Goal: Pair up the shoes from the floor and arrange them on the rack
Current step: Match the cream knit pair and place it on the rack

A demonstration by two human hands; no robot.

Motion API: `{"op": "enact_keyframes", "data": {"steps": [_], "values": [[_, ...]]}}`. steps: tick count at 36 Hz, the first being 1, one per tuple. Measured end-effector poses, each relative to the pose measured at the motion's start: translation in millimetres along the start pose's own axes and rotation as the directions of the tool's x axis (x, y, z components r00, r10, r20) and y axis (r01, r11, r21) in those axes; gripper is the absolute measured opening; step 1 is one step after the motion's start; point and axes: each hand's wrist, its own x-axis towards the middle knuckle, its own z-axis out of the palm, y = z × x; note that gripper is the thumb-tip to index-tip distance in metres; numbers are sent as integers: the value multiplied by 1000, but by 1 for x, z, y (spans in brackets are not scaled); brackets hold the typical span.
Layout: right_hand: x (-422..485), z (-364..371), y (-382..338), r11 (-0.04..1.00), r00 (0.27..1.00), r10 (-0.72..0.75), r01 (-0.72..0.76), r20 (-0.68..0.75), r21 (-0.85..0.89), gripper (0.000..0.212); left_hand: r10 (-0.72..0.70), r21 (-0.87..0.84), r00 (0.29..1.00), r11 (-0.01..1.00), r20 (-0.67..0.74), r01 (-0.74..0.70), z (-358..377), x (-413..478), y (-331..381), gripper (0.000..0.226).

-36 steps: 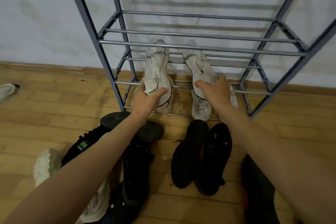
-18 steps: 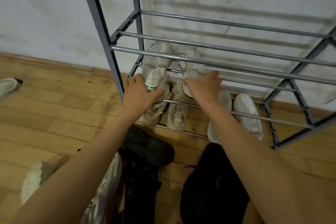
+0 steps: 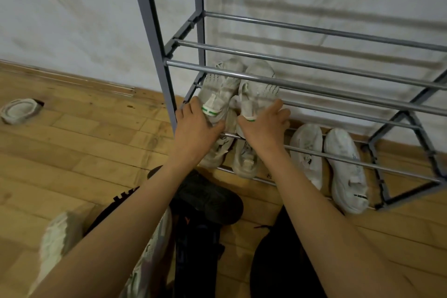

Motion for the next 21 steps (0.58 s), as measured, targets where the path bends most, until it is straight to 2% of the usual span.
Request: {"op": "enact_keyframes", "data": {"steps": [7,13,21], "values": [[-16,0,6,993,994,-107,105,-34,-62,91,39,-23,997,999,-72,-41,7,-10,-3,66],[-18,-5,8,990,992,-127,127,9,-68,93,34,-37,999,999,-22,-35,9,-16,-6,73],[-23,-10,15,981,980,-189,191,67,-27,90,49,-40,999,998,2,-49,9,-24,-4,70]]}}
